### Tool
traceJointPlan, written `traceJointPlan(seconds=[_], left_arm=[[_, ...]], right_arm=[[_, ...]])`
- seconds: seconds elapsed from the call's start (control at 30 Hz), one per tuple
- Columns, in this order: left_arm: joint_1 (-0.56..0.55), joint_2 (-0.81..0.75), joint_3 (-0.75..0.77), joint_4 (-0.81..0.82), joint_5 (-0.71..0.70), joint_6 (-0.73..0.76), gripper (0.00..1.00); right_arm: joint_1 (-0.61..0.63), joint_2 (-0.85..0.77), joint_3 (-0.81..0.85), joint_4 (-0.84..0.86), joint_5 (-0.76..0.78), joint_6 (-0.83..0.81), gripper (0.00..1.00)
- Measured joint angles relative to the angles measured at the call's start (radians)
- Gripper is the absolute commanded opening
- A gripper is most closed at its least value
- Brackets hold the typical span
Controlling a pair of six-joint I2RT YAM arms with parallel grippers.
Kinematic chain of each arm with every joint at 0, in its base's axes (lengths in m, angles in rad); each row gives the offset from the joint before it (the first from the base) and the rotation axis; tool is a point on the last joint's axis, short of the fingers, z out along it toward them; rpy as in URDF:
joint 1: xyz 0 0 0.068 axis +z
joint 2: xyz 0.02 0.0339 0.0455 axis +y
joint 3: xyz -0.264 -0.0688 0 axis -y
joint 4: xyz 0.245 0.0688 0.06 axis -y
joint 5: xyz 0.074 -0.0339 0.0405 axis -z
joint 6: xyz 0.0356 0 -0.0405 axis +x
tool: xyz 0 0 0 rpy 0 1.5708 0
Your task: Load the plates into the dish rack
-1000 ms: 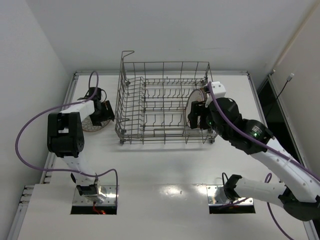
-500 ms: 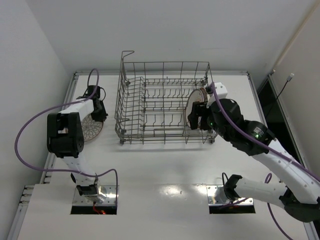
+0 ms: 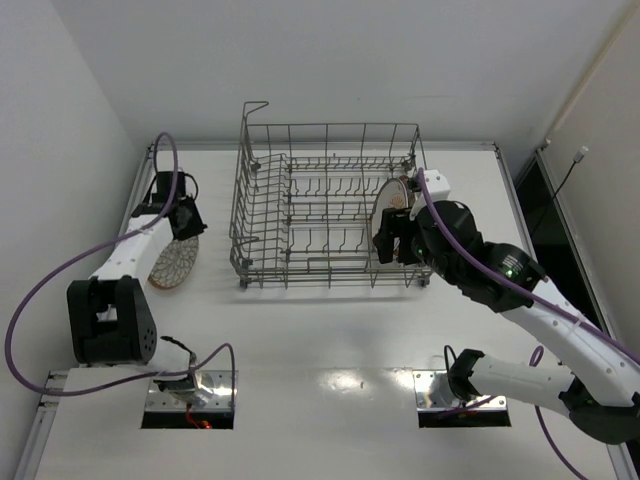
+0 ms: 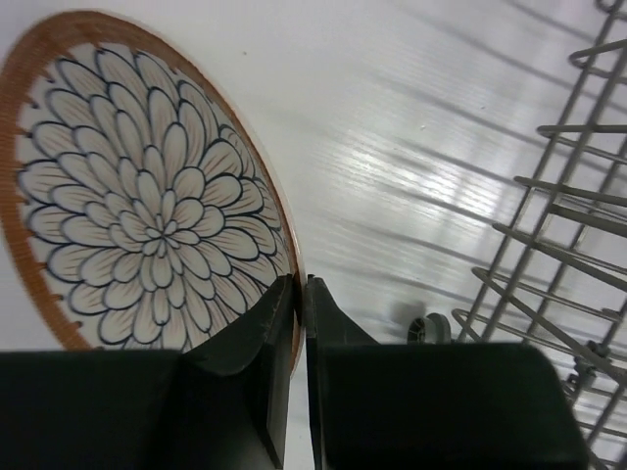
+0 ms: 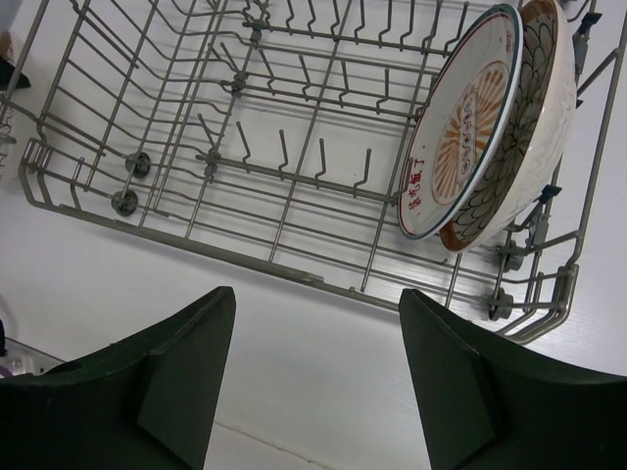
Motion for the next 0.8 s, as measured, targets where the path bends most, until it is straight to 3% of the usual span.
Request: traceJointPlan(seconds=[0.3,0.67,0.8], left_arm=[[-0.021,-0.188,-0.04,-0.004,-0.037,-0.029,0.0],[-0.029,-0.241,-0.056,-0.01,-0.065,-0.052,0.0],[-0.029,-0.277,-0.06,-0.017,-0.079,-0.055,0.0]], right_arm=[[0.0,-0.008,-0.024,-0.001,-0.001,0.007,0.66],[0.0,-0.008,-0.056,0.024,-0.043,0.012,0.66],[0.0,-0.008,-0.062,0.041,-0.073,0.012,0.6]])
